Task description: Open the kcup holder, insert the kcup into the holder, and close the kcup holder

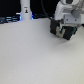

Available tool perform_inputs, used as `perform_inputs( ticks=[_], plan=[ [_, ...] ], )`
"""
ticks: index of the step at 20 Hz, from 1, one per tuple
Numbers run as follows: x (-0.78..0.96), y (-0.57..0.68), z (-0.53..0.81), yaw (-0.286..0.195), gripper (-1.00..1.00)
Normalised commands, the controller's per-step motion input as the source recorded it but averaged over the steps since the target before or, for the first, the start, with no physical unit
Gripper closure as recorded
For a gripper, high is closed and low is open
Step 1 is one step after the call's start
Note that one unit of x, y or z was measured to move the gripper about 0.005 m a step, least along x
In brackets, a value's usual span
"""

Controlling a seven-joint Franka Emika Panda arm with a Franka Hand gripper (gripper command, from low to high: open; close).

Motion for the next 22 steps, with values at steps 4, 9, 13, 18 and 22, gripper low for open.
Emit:
perform_inputs(
  ticks=[4,9,13,18,22],
  plan=[
    [-0.91,0.56,-0.03,0.013,-1.00],
    [-0.95,0.57,-0.05,0.004,-1.00],
    [-0.68,0.50,0.25,0.004,-1.00],
    [0.08,0.10,0.39,-0.013,-1.00],
    [0.02,0.00,0.00,0.001,-1.00]
  ],
)
